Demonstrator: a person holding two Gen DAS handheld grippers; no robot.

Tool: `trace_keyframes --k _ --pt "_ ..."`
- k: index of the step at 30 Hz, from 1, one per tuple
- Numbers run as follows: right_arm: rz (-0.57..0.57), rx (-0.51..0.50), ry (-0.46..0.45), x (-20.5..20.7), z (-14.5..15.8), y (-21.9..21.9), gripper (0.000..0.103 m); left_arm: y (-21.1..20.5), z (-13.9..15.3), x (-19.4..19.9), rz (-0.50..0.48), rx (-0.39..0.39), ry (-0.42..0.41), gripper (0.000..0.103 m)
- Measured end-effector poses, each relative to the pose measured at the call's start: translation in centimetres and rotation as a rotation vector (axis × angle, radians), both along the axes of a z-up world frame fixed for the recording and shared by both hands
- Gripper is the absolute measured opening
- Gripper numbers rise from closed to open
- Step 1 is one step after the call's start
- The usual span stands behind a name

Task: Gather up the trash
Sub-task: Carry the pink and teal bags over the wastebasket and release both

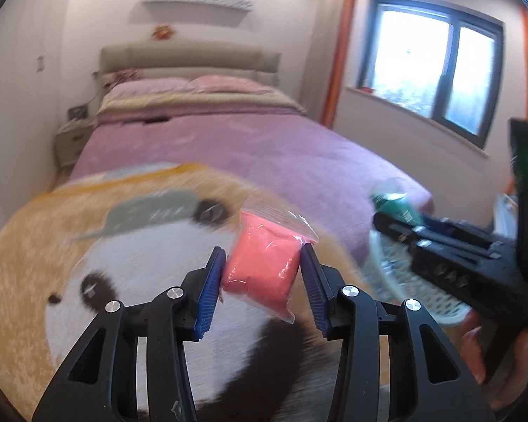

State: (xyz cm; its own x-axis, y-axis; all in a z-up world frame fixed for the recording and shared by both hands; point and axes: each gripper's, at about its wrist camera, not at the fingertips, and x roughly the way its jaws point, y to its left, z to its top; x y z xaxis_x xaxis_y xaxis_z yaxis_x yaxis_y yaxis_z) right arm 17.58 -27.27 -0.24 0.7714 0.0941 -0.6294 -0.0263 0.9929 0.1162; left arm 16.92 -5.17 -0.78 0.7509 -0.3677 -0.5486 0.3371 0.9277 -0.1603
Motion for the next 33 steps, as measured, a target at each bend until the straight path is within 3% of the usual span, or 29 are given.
trace_keyframes --k 7,14,23,33 --pt "-0.150 0.044 0.020 -1.9 1.1 -7.2 0.037 -6.1 2.5 0.6 -0.104 -0.032 -0.017 0.042" --pt "-0.285 0.082 0.029 -3.7 1.0 -14.6 0.037 -13.3 2.9 0.4 -0.224 -0.019 -0.019 0.042" --pt "-0.388 0.138 0.083 -5.3 -2.2 -21.1 0.037 -20.3 0.4 0.4 -0.343 0.024 0.040 0.042" --pt "-0.429 0.163 0.130 -5.5 -4.4 -23.2 0.037 -23.5 -2.8 1.0 -0.383 0.068 0.112 0.043"
